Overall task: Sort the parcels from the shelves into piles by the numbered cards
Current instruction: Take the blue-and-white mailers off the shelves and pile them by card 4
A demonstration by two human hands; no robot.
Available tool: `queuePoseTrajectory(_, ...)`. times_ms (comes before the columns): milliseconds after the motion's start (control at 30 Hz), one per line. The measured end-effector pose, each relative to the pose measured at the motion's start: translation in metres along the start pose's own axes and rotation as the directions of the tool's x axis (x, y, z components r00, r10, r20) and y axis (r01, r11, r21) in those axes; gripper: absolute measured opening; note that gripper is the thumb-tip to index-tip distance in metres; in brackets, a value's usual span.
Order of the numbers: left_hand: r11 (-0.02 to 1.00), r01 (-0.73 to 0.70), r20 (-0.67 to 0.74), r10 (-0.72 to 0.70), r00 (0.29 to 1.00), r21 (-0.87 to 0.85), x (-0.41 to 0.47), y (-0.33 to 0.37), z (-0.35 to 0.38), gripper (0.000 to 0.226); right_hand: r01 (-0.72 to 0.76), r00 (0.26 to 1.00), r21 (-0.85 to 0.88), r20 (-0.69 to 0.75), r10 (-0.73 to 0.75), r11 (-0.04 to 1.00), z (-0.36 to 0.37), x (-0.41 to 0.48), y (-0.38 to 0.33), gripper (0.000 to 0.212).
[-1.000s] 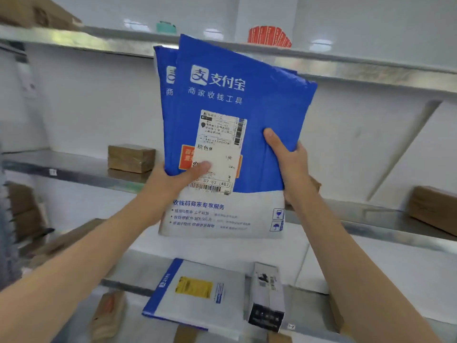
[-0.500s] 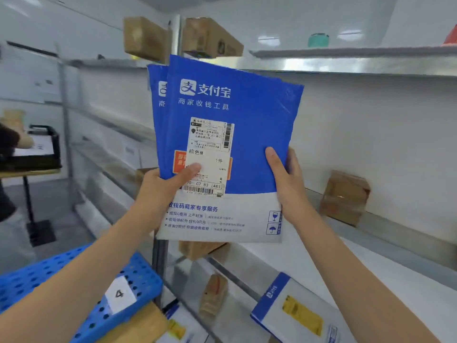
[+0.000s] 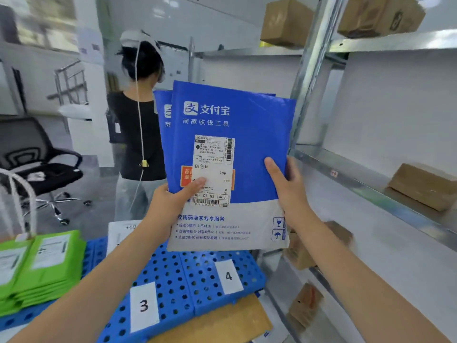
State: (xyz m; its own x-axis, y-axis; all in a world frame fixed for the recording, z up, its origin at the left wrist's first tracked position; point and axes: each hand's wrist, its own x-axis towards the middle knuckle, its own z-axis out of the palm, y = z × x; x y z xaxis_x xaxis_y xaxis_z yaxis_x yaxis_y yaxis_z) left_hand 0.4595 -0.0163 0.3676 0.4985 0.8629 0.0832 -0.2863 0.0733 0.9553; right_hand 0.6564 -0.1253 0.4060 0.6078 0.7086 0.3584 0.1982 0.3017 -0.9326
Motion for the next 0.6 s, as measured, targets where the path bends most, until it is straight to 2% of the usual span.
queuePoseTrajectory(300, 0.988, 0.152, -0.092, -0.154, 0.984, -0.025, 0.041, -0.042, -0.079, 0.032, -0.122, 0.991, -0.049, 0.057, 0.125, 0.991, 0.076, 0.036, 0.081, 0.035)
queuePoseTrajectory(600, 0.957, 0.283, -0.118, -0.288, 0.950, -0.059, 0.083, -0.088, -0.106, 0.042, -0.219, 0.972, -0.079, 0.062, 0.224, 0.972, 0.095, 0.056, 0.137, 0.030)
